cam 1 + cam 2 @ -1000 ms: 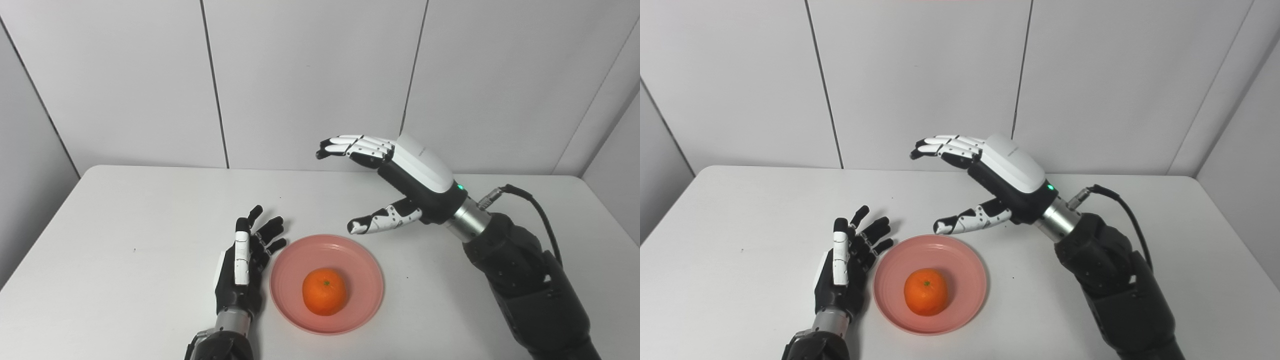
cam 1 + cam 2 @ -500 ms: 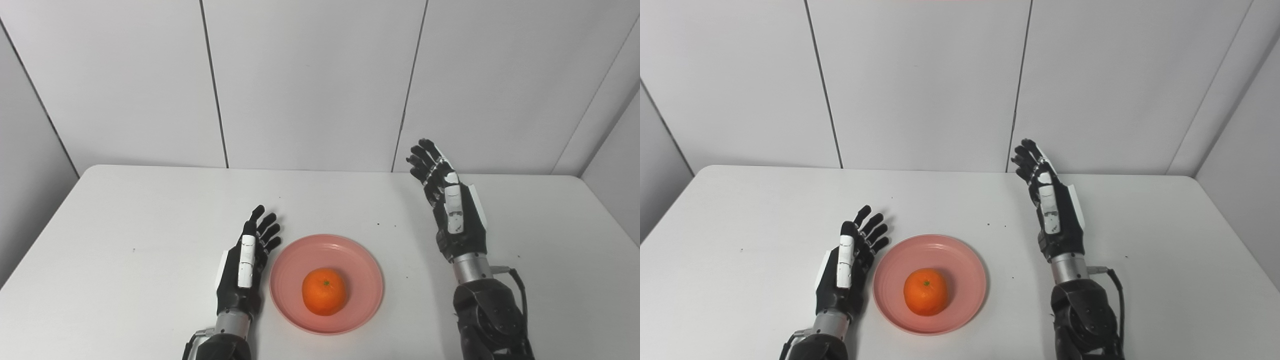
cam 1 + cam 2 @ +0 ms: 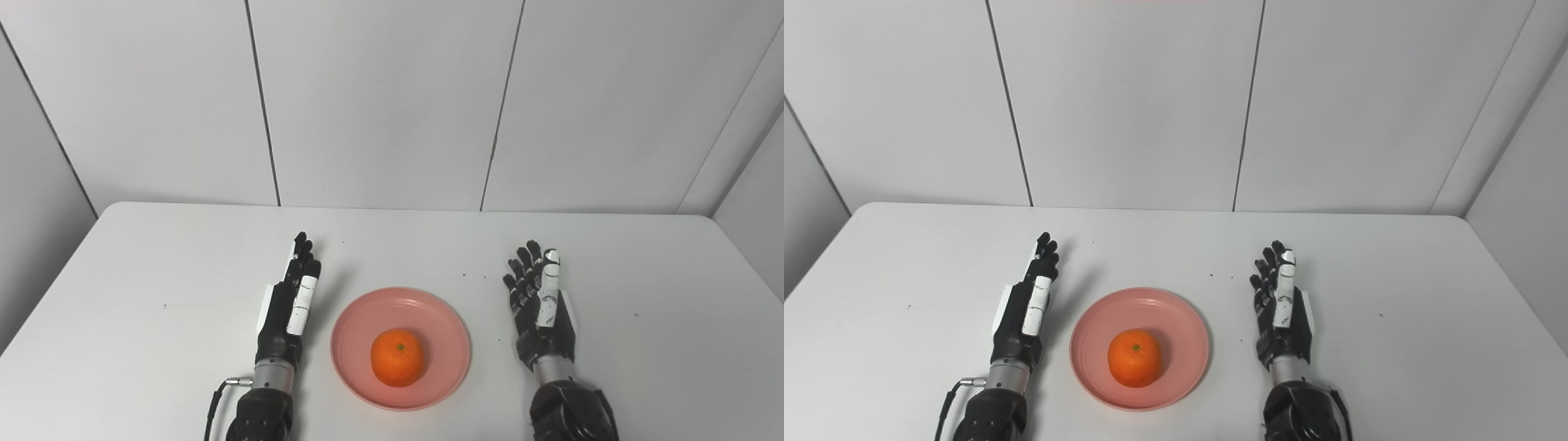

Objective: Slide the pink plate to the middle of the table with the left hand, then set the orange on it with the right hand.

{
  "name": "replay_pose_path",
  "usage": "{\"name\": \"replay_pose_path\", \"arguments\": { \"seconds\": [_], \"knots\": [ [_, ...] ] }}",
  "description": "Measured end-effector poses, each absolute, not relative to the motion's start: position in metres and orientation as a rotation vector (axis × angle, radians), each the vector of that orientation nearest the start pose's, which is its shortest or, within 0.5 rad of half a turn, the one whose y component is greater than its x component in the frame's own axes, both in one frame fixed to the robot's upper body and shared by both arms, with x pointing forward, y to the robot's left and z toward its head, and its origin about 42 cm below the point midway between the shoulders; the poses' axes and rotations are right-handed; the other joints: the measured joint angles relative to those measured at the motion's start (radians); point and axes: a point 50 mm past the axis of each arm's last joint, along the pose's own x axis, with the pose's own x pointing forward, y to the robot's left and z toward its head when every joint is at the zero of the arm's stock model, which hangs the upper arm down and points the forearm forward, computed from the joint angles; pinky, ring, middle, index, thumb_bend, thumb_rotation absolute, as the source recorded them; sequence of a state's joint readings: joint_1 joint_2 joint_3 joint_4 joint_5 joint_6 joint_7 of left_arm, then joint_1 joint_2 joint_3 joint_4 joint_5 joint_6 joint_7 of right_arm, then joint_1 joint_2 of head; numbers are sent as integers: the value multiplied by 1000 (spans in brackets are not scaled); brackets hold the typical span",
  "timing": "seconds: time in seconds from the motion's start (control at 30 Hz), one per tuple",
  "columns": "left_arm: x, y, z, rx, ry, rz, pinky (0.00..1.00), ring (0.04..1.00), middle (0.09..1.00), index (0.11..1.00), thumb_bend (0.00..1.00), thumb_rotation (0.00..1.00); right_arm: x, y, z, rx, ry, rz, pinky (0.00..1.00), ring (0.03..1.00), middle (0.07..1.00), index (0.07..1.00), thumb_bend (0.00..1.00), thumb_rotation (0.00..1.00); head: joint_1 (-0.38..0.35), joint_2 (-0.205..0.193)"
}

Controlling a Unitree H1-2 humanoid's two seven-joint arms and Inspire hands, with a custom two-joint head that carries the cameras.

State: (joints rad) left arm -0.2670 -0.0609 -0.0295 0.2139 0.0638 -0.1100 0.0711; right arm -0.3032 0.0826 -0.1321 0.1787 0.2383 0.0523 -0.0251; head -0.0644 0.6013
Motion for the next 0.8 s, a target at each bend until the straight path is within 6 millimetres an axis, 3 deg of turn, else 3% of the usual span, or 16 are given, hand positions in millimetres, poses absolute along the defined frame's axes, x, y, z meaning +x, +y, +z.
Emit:
{"name": "replay_pose_path", "arguments": {
  "seconds": [0.2,0.8],
  "knots": [
    [366,160,127,3,-140,-13,1000,1000,1000,1000,834,1000,380,-184,133,269,-32,-29,1000,1000,1000,1000,909,1000,3,2],
    [366,162,127,-25,-129,13,1000,1000,1000,1000,870,992,381,-188,131,258,-25,-23,1000,1000,1000,1000,918,1000,3,5]
  ]
}}
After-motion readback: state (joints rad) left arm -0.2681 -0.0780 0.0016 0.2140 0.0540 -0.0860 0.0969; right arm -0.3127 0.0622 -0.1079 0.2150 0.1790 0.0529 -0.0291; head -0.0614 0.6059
